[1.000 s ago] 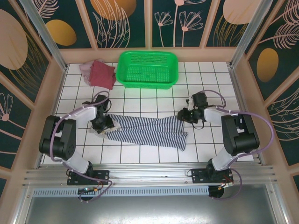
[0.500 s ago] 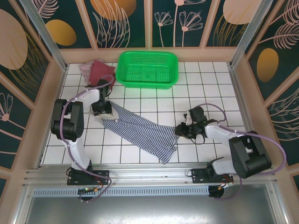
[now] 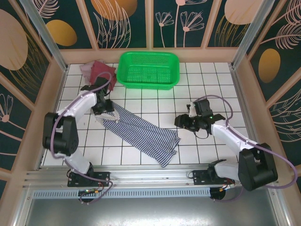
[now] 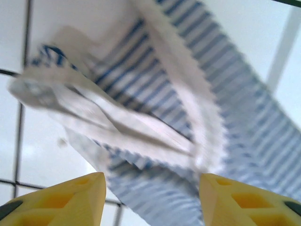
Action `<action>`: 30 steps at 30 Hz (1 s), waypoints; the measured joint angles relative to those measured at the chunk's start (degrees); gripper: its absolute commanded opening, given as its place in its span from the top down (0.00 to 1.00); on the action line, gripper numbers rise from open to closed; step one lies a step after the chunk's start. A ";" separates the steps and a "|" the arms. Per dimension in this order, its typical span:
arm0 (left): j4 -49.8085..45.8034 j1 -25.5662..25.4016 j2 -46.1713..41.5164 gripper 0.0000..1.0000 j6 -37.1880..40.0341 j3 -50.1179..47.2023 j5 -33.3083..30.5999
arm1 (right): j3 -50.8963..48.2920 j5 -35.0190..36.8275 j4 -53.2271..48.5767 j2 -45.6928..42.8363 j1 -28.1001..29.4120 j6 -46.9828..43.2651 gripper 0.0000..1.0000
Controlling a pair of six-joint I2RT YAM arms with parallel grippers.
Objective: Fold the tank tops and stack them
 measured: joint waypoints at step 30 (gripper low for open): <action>34.84 -57.61 -0.46 0.44 -65.11 -22.01 11.02 | -2.47 -4.92 -2.32 8.15 3.21 -4.81 0.48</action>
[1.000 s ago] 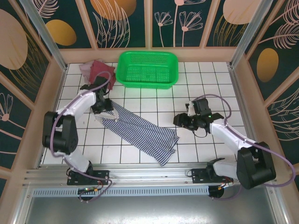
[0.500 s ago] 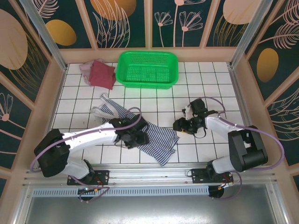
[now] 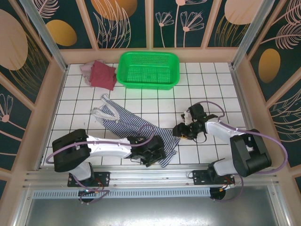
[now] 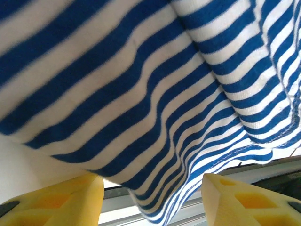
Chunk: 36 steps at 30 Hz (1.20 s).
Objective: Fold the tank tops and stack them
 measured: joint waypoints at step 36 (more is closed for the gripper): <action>4.31 -2.71 3.45 1.00 0.31 7.74 0.26 | -0.98 -2.27 -1.11 -4.63 -1.75 5.22 1.00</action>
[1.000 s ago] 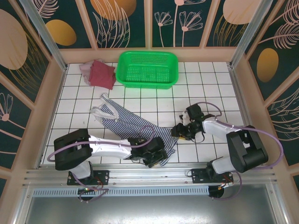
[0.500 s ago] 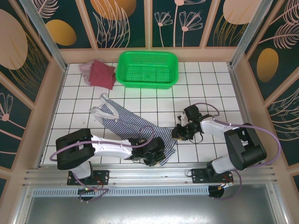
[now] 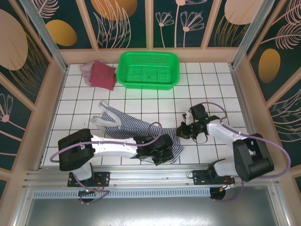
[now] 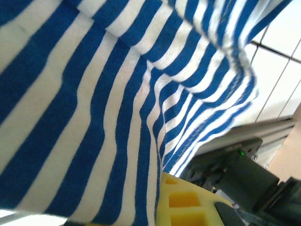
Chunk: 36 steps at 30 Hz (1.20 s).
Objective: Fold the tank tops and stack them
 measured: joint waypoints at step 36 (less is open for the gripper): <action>-7.10 13.53 -33.73 0.99 -6.97 -19.45 -2.47 | 31.08 -1.73 0.48 18.47 15.45 13.14 1.00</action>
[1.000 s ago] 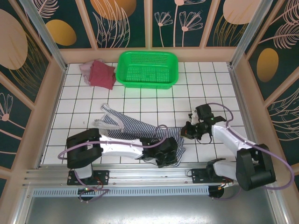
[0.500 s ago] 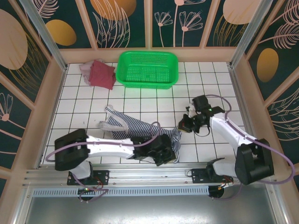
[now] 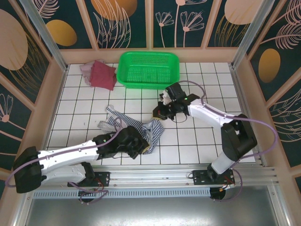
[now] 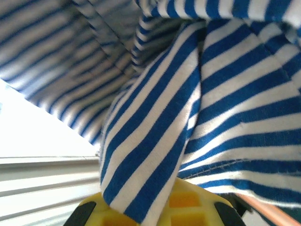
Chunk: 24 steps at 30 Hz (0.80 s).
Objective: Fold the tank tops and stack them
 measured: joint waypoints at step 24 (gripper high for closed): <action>-18.64 19.23 -0.74 0.85 13.11 -2.21 -2.21 | 8.28 -1.09 15.50 22.10 6.49 6.75 0.98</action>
